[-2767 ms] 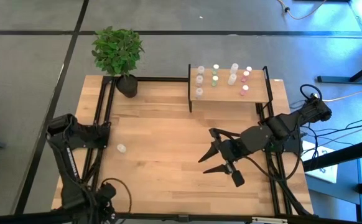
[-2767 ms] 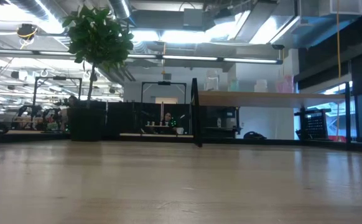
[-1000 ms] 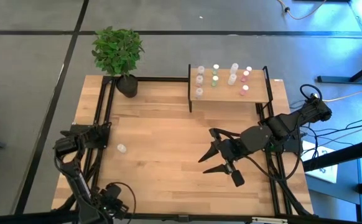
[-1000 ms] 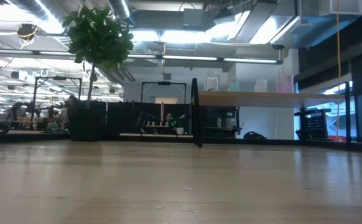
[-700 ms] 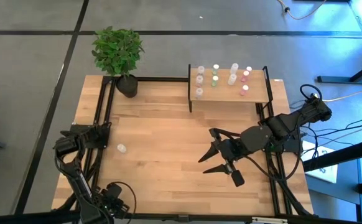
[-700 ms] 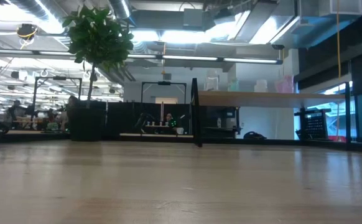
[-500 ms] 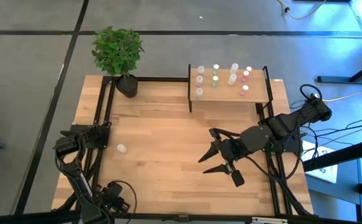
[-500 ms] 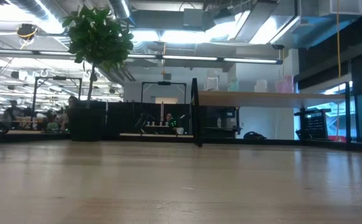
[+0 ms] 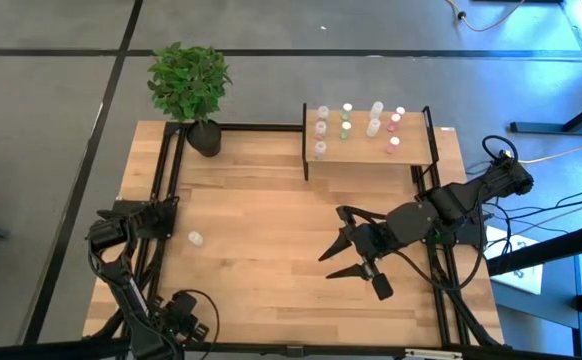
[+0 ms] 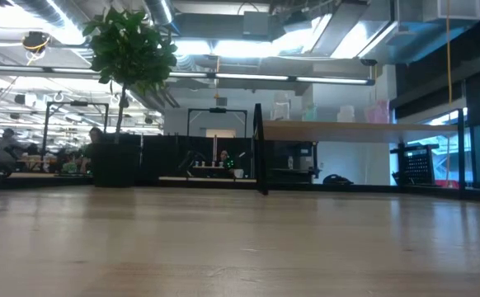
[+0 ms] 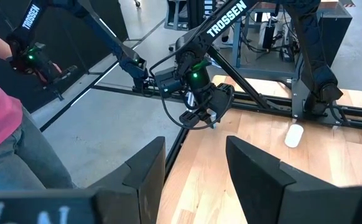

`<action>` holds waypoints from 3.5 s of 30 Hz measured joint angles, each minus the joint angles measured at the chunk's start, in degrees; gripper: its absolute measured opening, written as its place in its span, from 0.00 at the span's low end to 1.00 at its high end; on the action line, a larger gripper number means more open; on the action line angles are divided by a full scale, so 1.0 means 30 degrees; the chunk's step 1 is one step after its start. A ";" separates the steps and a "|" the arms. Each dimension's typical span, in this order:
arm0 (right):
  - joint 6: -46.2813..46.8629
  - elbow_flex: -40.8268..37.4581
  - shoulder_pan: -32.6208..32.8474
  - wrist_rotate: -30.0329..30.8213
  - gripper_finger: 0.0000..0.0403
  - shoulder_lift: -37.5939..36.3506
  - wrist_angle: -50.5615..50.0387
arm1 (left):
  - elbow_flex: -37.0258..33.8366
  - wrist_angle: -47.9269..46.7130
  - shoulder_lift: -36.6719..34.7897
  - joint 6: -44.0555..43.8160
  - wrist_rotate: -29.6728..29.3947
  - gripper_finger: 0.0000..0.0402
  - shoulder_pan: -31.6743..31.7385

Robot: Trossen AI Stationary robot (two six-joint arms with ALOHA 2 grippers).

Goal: Pick and place medicine bottles onto shelf by color
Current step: Put the green pill bottle aligned with the other green pill bottles on the shelf

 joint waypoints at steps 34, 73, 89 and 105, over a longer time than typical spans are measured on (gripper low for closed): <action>-0.0095 -0.0022 0.0007 0.1057 0.43 -0.1404 -0.3394 | 0.2191 0.0450 -0.5517 2.1582 -0.5425 0.21 0.8445; 0.0465 0.0000 0.0015 0.9165 0.43 -0.4007 -0.8632 | 0.1967 1.3964 -0.1334 4.0508 0.1582 0.21 1.9026; 0.0415 0.0000 0.0015 0.9165 0.43 -0.4000 -0.8524 | 0.1967 1.3898 0.0925 4.0137 0.1578 0.21 1.9220; 0.0408 0.0000 0.0021 0.9158 0.43 -0.3985 -0.8538 | 0.1944 1.3534 0.1568 3.9479 0.2101 0.21 1.9518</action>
